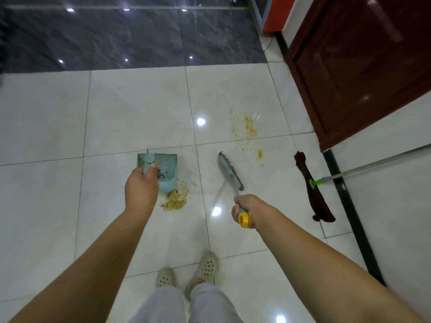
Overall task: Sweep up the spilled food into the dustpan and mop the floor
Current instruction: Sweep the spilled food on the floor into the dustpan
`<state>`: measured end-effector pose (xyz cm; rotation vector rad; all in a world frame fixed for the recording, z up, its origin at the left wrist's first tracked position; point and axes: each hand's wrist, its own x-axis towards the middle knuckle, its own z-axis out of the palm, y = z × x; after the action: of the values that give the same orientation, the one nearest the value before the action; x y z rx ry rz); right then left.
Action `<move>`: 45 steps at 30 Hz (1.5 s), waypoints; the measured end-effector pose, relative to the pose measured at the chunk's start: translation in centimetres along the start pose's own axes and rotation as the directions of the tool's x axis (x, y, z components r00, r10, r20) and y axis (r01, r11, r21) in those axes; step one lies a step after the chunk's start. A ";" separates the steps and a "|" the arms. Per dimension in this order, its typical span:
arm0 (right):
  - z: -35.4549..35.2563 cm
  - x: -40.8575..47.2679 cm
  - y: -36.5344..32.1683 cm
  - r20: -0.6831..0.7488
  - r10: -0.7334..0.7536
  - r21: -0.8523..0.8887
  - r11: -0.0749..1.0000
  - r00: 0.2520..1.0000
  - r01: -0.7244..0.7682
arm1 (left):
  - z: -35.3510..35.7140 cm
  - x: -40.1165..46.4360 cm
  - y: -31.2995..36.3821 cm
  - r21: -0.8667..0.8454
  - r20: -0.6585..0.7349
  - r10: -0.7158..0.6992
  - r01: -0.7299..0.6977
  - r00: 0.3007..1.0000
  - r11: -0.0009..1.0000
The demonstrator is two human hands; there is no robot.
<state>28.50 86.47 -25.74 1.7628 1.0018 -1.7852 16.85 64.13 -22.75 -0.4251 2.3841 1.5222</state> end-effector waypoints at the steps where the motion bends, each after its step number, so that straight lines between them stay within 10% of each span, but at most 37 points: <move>1: 0.0 0.6 -0.3 0.003 -0.006 -0.046 0.999 1.000 0.006 | -0.2 0.1 -0.2 -0.004 -0.015 -0.015 0.015 1.000 1.000; 18: 6.3 -2.7 1.1 0.302 0.199 -0.062 0.980 0.932 -0.189 | -1.8 -0.1 -1.3 0.051 -0.215 -0.051 0.063 0.975 0.997; 45: 22.0 0.7 -13.1 0.047 0.064 -0.129 0.990 0.997 -0.057 | -8.4 18.9 2.2 -0.169 -0.081 -0.145 0.129 0.986 0.977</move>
<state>4.06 78.64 -25.57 1.6448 1.0084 -1.6814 -2.01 55.59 -24.79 -0.6966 2.2521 1.6733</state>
